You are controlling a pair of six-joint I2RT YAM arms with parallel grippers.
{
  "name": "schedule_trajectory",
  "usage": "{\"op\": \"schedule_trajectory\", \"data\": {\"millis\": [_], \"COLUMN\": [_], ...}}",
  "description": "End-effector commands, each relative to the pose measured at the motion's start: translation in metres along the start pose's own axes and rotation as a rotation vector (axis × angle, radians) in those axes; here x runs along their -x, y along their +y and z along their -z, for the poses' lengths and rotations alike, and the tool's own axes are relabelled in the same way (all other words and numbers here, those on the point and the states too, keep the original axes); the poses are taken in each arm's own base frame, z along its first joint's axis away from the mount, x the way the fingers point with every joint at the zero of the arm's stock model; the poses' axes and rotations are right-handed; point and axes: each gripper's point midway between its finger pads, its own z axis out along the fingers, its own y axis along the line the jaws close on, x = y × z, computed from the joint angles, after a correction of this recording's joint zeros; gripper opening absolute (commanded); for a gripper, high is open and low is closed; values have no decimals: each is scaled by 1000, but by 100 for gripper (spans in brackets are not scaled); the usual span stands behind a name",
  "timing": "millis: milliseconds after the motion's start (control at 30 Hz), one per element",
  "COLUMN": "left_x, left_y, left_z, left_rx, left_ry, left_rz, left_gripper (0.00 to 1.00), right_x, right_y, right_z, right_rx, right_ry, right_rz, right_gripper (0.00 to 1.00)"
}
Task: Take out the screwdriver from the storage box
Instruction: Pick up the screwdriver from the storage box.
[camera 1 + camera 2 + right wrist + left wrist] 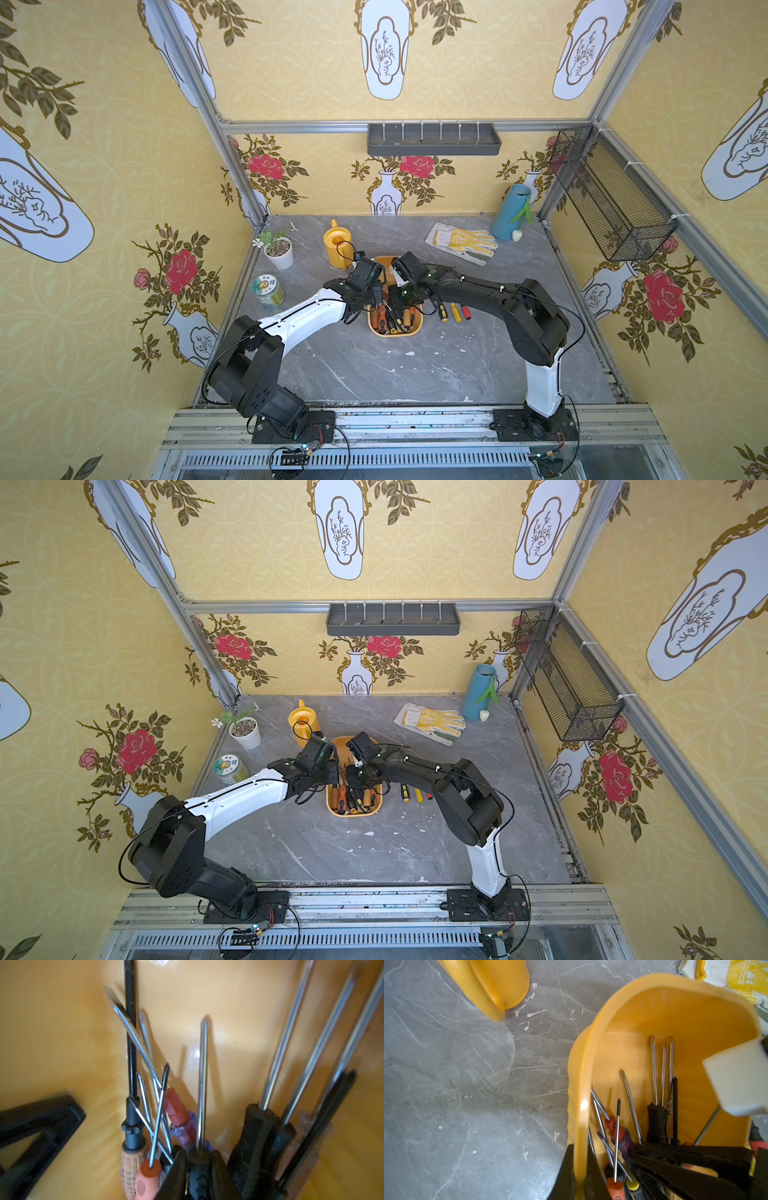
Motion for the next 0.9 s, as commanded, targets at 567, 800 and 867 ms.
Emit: {"op": "schedule_trajectory", "data": {"millis": [567, 800, 867], "left_x": [11, 11, 11], "left_y": [2, 5, 6], "left_z": [-1, -1, -1], "left_rx": [31, 47, 53], "left_ry": [-43, -46, -46], "left_rz": [28, 24, 22], "left_gripper": [0, 0, 0], "right_x": [15, 26, 30], "right_y": [15, 20, 19], "right_z": [37, 70, 82], "right_rx": [93, 140, 137], "right_ry": [-81, -203, -235], "right_rz": [6, 33, 43], "right_gripper": [0, 0, 0]}}
